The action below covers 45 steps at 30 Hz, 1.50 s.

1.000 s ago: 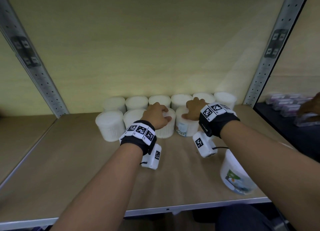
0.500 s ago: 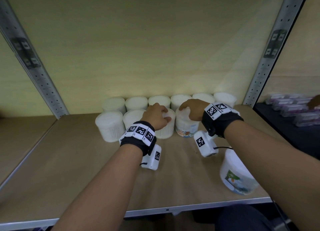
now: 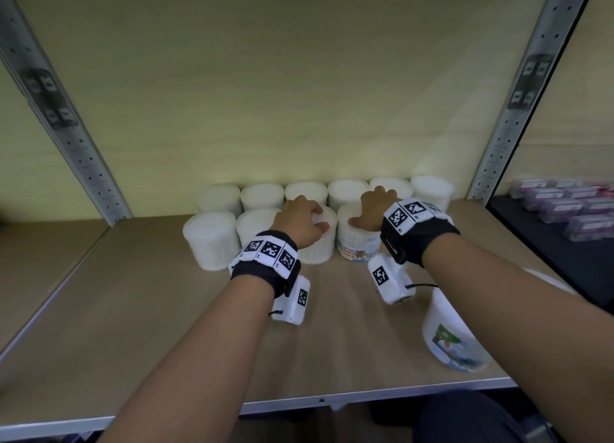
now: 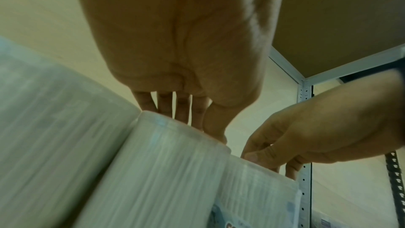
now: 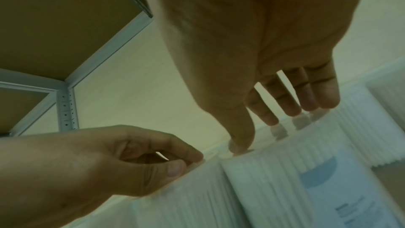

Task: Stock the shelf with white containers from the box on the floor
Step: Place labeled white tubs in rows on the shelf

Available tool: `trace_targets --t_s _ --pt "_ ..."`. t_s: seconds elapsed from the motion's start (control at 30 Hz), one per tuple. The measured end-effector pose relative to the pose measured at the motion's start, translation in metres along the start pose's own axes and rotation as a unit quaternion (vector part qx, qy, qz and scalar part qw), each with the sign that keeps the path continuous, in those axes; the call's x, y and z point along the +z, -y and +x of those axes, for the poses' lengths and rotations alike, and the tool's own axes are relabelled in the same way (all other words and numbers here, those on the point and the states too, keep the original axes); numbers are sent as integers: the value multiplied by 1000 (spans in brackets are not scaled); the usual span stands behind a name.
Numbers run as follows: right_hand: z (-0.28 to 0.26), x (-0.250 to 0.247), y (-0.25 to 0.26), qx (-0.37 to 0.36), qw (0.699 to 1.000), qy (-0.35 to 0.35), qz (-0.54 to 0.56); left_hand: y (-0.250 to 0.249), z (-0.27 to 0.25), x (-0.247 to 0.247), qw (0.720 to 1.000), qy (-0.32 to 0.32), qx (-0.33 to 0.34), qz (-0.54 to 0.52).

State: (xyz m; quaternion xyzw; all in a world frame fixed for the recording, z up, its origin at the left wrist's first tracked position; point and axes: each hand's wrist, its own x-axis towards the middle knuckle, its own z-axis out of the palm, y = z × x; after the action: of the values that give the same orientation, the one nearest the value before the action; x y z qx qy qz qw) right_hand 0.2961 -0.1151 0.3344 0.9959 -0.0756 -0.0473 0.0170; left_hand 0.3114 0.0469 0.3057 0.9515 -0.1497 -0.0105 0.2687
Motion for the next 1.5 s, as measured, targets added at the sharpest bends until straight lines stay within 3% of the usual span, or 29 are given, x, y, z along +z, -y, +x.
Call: trace_targets --t_s 0.3,0.77,1.27,1.37,1.5 --pt "-4 -13 -10 -84 993 47 61 -3 -2 -2 1000 -2 8 9" --pt "1 -9 -17 -109 991 44 60 -4 -4 -4 1000 9 8 23" --pt "4 -5 -16 -119 991 31 46 -7 -7 -26 989 137 46 29" --pt "4 -7 -16 -122 991 34 41 -8 -9 -23 994 91 51 -15" --pt "3 -8 -16 -124 991 37 37 -7 -7 -8 998 -58 36 13"
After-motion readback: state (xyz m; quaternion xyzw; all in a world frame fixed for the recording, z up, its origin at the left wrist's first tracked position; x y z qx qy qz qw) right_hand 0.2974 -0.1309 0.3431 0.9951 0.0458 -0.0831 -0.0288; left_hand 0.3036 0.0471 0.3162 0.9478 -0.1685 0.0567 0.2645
